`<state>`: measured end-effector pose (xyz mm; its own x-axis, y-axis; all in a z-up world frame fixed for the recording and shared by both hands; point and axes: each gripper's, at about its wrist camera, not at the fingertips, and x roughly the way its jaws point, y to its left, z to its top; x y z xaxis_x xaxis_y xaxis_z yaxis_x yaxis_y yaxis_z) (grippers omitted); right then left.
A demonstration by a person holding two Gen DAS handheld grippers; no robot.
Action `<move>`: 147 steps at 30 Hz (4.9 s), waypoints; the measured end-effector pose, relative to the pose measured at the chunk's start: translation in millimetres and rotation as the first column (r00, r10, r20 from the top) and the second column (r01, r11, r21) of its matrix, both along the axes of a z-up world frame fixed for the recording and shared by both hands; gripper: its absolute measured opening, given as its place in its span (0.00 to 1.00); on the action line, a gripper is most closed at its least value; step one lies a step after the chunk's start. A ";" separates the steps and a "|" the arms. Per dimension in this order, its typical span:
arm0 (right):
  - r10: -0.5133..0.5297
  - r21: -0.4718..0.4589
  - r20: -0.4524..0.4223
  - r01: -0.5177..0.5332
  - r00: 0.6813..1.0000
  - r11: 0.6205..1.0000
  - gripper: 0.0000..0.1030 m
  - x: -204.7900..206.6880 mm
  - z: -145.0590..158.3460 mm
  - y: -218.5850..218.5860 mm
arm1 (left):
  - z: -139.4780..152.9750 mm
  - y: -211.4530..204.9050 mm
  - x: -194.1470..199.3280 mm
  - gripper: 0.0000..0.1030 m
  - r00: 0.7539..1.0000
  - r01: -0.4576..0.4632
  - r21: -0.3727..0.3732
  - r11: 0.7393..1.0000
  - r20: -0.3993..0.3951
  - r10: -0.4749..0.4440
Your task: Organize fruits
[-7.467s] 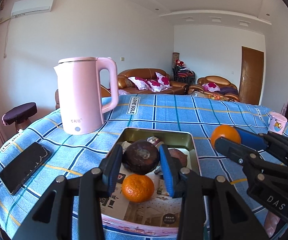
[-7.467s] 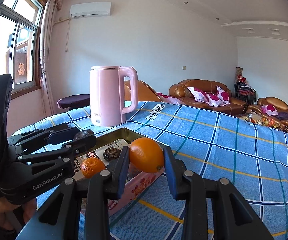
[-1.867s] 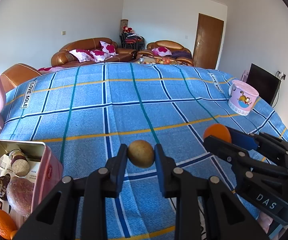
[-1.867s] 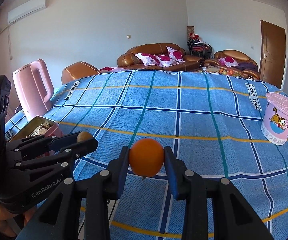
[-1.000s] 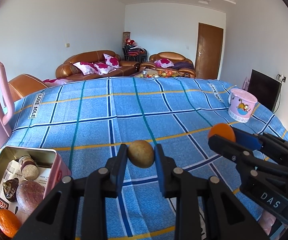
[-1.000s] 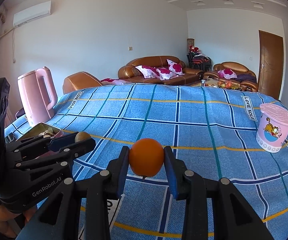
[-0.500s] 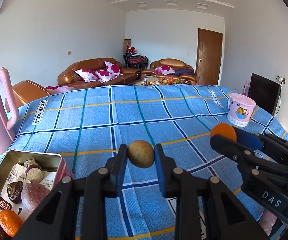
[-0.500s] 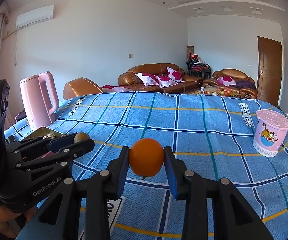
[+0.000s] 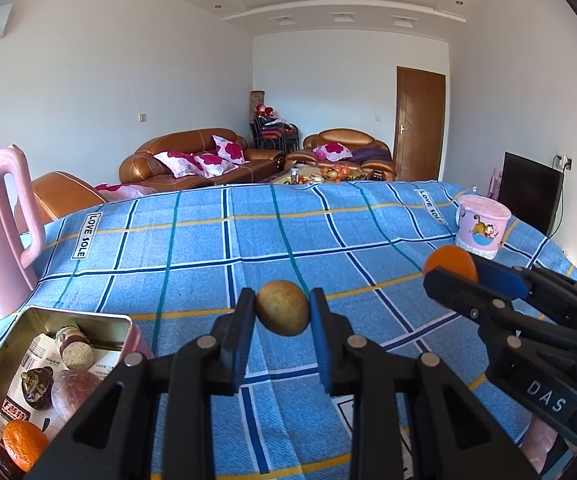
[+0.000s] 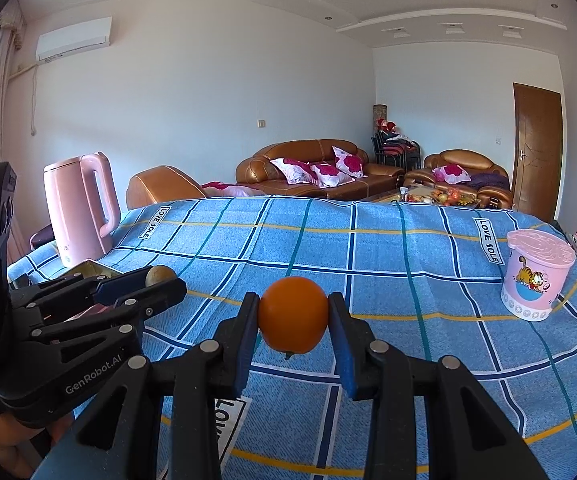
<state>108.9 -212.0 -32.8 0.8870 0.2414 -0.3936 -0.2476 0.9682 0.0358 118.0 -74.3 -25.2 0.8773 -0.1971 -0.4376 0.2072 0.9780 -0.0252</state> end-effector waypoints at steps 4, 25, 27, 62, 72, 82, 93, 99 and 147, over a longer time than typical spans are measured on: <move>0.000 0.000 0.011 0.000 1.000 1.000 0.36 -1.9 0.6 -0.1 | 1.0 1.2 -3.0 0.28 1.000 -0.006 -0.003 1.000 0.014 0.006; -0.011 -0.015 0.107 0.012 0.994 1.000 0.36 -21.1 7.1 2.2 | 7.3 0.8 -18.7 0.28 0.995 -0.034 0.011 0.999 0.093 0.032; -0.010 -0.014 0.116 0.012 0.993 1.000 0.36 -23.4 7.8 2.0 | 7.7 3.4 -20.7 0.28 0.994 -0.040 0.004 0.999 0.097 0.039; 0.142 -0.035 0.094 -0.140 0.985 0.990 0.36 -32.9 13.2 77.8 | 8.1 71.5 -68.0 0.28 0.983 -0.153 0.006 0.988 0.102 0.151; 0.209 -0.040 0.089 -0.206 0.974 0.978 0.36 -35.0 16.4 109.1 | 11.9 98.1 -79.4 0.28 0.975 -0.202 0.009 0.979 0.099 0.200; 0.267 -0.045 0.089 -0.264 0.960 0.963 0.36 -35.9 17.7 138.0 | 8.7 123.8 -84.7 0.28 0.961 -0.263 0.016 0.965 0.092 0.260; 0.323 -0.065 0.078 -0.319 0.943 0.946 0.36 -37.1 19.0 170.8 | 3.9 157.7 -84.1 0.28 0.944 -0.325 -0.001 0.946 0.055 0.325; 0.350 -0.079 0.071 -0.345 0.934 0.935 0.36 -36.4 17.1 188.3 | 3.0 169.0 -85.7 0.28 0.936 -0.348 0.005 0.937 0.049 0.348; 0.273 -0.087 0.035 -0.269 0.961 0.959 0.66 -32.4 -5.2 205.5 | -8.8 194.1 -89.3 0.71 0.921 -0.389 0.000 0.921 0.031 0.389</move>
